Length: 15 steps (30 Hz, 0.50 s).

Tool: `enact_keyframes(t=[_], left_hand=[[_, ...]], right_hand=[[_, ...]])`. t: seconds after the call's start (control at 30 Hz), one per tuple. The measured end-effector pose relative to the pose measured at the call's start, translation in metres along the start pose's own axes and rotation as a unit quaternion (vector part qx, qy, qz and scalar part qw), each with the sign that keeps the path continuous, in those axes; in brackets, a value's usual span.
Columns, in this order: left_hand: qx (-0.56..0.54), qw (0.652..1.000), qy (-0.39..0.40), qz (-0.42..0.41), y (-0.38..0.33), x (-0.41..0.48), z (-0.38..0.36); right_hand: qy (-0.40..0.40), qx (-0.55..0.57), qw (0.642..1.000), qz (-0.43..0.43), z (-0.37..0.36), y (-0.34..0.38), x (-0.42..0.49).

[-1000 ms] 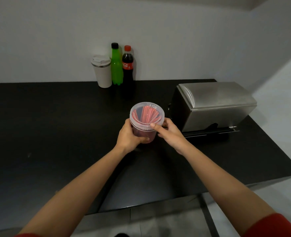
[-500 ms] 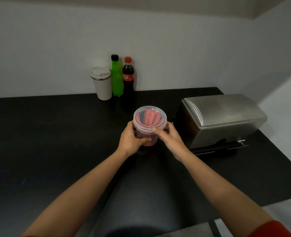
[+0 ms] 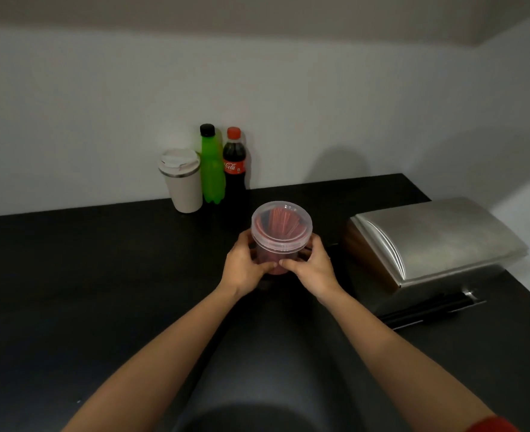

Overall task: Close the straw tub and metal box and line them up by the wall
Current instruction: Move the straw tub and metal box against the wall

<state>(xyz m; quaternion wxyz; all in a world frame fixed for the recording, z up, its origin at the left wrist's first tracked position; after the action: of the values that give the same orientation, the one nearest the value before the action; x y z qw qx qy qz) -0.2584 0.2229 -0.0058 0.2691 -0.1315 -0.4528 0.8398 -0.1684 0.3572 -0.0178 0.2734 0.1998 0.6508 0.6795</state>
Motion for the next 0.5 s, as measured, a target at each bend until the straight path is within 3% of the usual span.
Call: enact_keyframes(t=[0.3,0.5], left_hand=[[-0.036,0.999,0.003,0.034,0.006,0.051,-0.005],[-0.045,0.999,-0.009,0.003,0.001,0.082,-0.002]], right_hand=[[-0.041,0.033,0.999,-0.012,-0.004,-0.004,0.044],[-0.058,0.065,0.995,-0.041,-0.014,-0.01,0.078]])
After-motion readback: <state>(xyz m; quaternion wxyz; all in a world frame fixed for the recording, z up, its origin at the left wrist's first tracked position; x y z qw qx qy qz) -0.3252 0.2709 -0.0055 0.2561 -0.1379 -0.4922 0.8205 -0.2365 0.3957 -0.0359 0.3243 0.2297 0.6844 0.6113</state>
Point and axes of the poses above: each hand's wrist, its own x-axis towards the middle knuckle, its own z-axis out of the back of the hand, y = z × x, the point moved 10 cm from there along x, towards the middle knuckle, and after that the axes turned 10 degrees about x, right-handed, at the moved point
